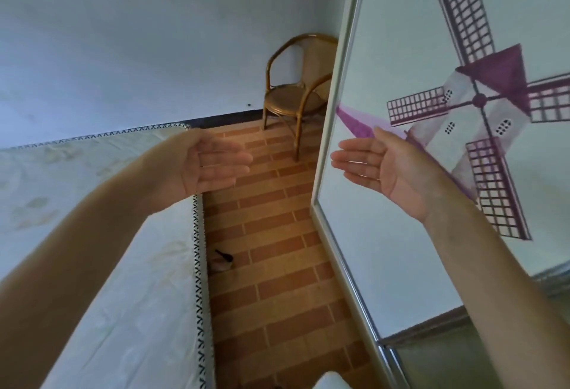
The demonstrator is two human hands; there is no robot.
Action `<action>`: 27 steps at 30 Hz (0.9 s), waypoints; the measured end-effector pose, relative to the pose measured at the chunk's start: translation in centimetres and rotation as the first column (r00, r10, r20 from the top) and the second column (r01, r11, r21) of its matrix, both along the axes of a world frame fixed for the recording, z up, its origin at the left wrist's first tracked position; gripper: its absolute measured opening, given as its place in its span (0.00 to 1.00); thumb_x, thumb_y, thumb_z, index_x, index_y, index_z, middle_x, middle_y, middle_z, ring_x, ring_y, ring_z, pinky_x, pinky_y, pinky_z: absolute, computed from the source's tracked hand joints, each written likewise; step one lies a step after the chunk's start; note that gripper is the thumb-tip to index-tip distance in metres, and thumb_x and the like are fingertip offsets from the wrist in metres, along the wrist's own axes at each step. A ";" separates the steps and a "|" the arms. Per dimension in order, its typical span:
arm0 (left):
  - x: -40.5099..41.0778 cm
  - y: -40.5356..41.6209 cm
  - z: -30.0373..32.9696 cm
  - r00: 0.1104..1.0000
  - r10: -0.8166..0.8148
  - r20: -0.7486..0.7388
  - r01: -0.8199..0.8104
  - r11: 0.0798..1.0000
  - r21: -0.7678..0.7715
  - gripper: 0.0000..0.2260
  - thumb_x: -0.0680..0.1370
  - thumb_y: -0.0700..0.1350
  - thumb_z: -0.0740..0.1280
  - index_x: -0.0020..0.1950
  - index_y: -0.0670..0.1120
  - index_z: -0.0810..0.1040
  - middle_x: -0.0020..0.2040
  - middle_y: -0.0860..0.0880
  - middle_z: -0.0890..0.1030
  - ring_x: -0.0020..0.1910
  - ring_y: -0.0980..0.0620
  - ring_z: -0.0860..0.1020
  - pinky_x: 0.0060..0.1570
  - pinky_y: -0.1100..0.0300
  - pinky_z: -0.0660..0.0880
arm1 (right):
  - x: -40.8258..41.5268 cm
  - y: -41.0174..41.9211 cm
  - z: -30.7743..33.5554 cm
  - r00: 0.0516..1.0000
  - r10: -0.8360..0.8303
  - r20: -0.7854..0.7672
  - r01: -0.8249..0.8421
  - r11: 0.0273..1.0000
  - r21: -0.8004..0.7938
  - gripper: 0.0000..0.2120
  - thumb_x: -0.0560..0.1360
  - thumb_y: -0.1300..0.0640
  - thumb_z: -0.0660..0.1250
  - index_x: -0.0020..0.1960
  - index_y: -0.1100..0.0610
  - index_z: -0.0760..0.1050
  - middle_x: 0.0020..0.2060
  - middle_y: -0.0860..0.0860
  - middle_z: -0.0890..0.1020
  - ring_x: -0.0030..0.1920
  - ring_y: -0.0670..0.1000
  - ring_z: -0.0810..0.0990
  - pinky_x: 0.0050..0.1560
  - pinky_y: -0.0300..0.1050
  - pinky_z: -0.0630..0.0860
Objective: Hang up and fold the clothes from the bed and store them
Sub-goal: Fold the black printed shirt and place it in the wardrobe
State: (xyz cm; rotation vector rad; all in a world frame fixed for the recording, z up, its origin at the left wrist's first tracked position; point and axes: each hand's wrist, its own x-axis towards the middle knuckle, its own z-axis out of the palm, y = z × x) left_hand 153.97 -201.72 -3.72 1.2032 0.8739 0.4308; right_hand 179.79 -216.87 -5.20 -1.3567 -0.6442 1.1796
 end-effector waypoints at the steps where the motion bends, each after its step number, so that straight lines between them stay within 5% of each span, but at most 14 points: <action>1: 0.0 1.1 -0.2 1.000 0.005 -0.005 -0.005 1.000 -0.005 0.19 0.84 0.46 0.53 0.56 0.38 0.82 0.55 0.41 0.84 0.54 0.43 0.83 0.53 0.50 0.79 | 0.2 1.4 -0.4 1.000 0.012 -0.010 -0.012 1.000 -0.009 0.23 0.84 0.47 0.51 0.56 0.60 0.80 0.53 0.56 0.85 0.55 0.53 0.84 0.62 0.49 0.76; 6: 1.7 6.6 -1.7 0.999 0.037 0.007 -0.037 0.998 -0.049 0.22 0.83 0.47 0.54 0.48 0.40 0.85 0.55 0.40 0.84 0.54 0.42 0.83 0.54 0.49 0.79 | 2.5 8.3 -1.6 0.998 0.062 -0.008 -0.062 0.997 -0.049 0.22 0.84 0.47 0.51 0.58 0.60 0.79 0.53 0.56 0.85 0.56 0.53 0.84 0.62 0.49 0.76; 12: 6.3 14.8 -2.3 0.995 0.103 0.000 -0.103 0.994 -0.023 0.18 0.83 0.46 0.53 0.57 0.39 0.80 0.55 0.41 0.84 0.54 0.43 0.83 0.53 0.52 0.80 | 7.5 18.4 -2.6 0.990 0.136 0.028 -0.134 0.989 -0.056 0.23 0.85 0.47 0.50 0.60 0.60 0.79 0.53 0.55 0.85 0.55 0.52 0.84 0.61 0.49 0.76; 27: 16.7 32.7 -2.4 0.953 0.294 0.069 -0.289 0.954 -0.077 0.20 0.84 0.50 0.53 0.59 0.39 0.79 0.56 0.40 0.83 0.55 0.43 0.83 0.54 0.52 0.80 | 18.7 40.1 -1.5 0.958 0.286 0.031 -0.282 0.956 -0.086 0.24 0.85 0.47 0.49 0.60 0.59 0.79 0.52 0.54 0.86 0.54 0.52 0.85 0.60 0.48 0.77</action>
